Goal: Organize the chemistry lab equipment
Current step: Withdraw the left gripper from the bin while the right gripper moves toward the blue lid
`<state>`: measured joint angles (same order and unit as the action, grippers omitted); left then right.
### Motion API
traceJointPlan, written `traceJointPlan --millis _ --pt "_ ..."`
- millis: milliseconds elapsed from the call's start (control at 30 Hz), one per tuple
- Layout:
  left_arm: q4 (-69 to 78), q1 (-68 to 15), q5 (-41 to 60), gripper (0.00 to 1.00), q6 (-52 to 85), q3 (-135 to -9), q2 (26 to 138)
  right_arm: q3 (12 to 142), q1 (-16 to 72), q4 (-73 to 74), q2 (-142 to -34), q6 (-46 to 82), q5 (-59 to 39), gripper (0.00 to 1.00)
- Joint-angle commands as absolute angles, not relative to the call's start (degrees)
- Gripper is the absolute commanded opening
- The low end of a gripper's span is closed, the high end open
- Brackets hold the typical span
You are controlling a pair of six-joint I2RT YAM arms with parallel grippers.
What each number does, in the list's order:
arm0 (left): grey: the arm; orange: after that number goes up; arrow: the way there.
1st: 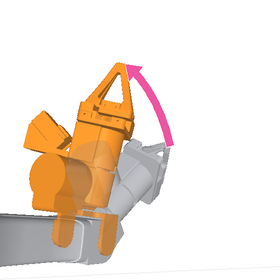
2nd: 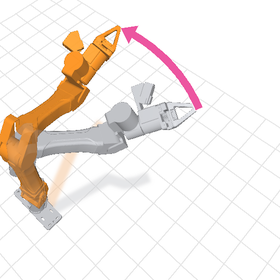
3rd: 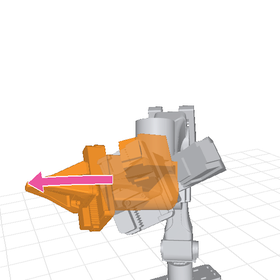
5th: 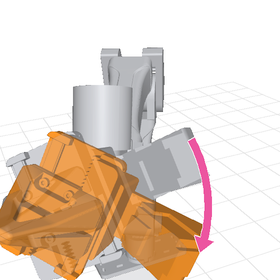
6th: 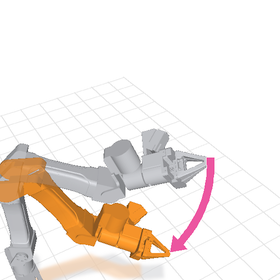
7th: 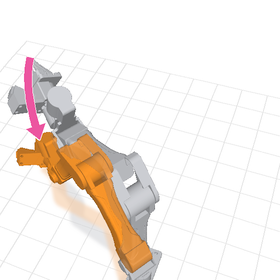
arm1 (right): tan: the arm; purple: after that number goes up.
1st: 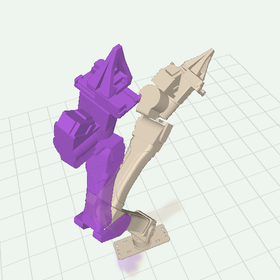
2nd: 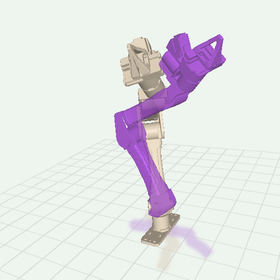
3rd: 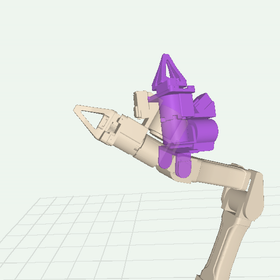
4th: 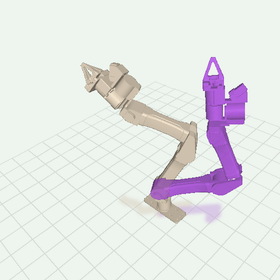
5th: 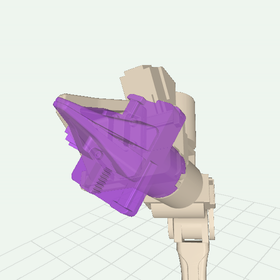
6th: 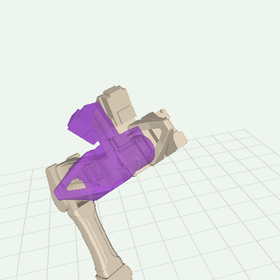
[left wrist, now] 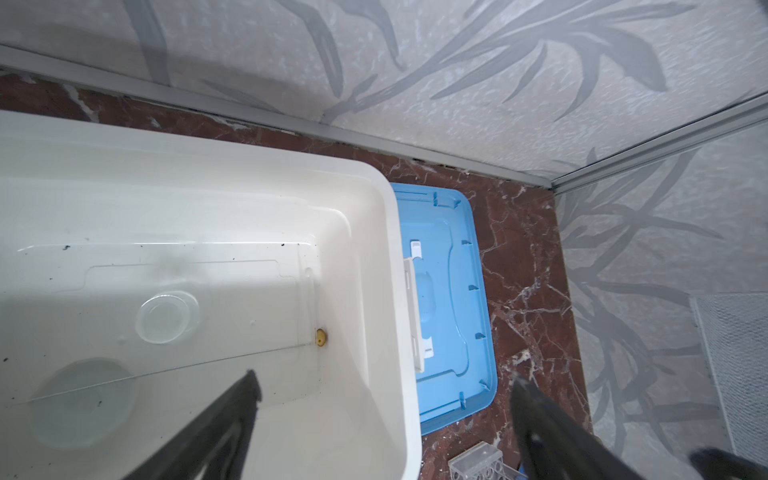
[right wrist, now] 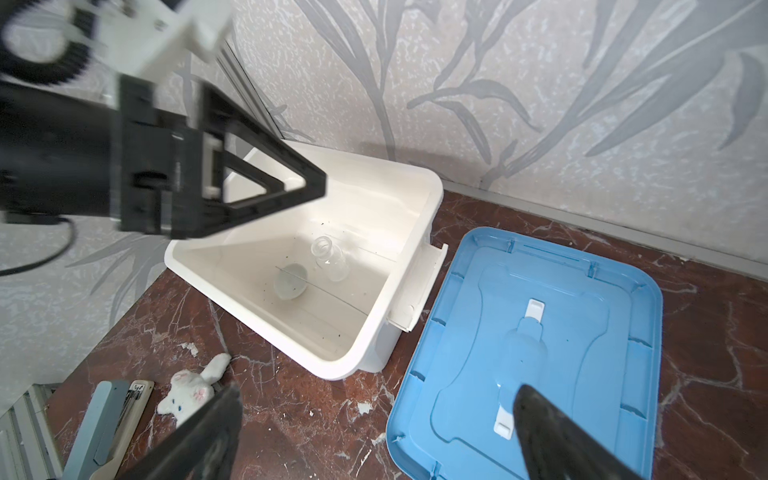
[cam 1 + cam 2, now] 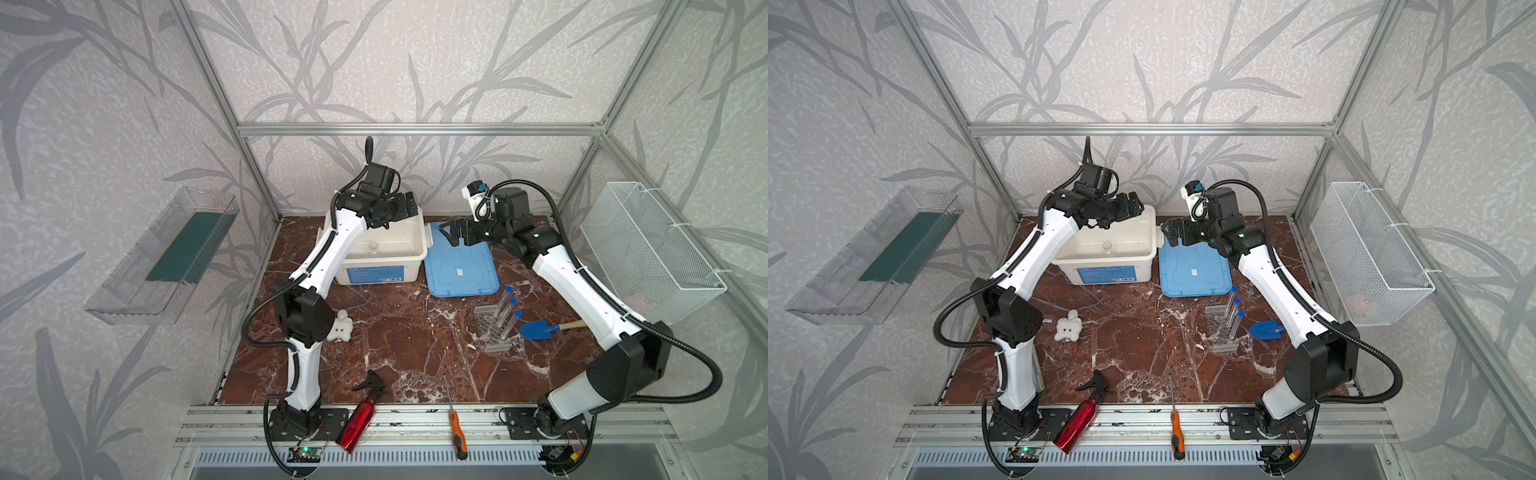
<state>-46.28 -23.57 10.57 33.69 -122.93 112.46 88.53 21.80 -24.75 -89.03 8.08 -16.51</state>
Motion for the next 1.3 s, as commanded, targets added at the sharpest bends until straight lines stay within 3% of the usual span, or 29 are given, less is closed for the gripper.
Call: traceJointPlan --millis 0,300,600,667,833,933,1267 --pt "-41.32 -23.92 14.01 0.99 33.79 -115.06 105.68 88.04 19.43 -27.57 -87.01 7.93 -17.43 0.99" --pt "-16.51 -27.15 21.54 0.99 41.98 -78.96 84.11 89.30 12.33 -33.26 -91.37 7.60 -14.30 0.99" --pt "-11.73 -36.34 16.48 0.99 42.25 -70.05 82.66 90.21 8.22 -37.00 -101.52 5.85 -5.03 0.92" --pt "-11.56 -38.43 16.00 0.99 42.56 -69.85 84.59 90.21 7.52 -36.35 -104.57 5.88 -5.15 0.87" --pt "-5.55 -39.77 17.83 0.99 45.91 -66.28 86.95 94.71 5.48 -39.77 -113.27 5.48 -6.51 0.63" --pt "-5.63 -40.28 18.60 0.99 45.22 -66.03 87.66 95.60 4.89 -39.87 -116.62 4.83 -5.41 0.54" --pt "-3.53 -41.04 17.93 0.99 45.24 -63.38 88.03 98.10 3.69 -39.18 -123.67 3.26 -4.83 0.35"
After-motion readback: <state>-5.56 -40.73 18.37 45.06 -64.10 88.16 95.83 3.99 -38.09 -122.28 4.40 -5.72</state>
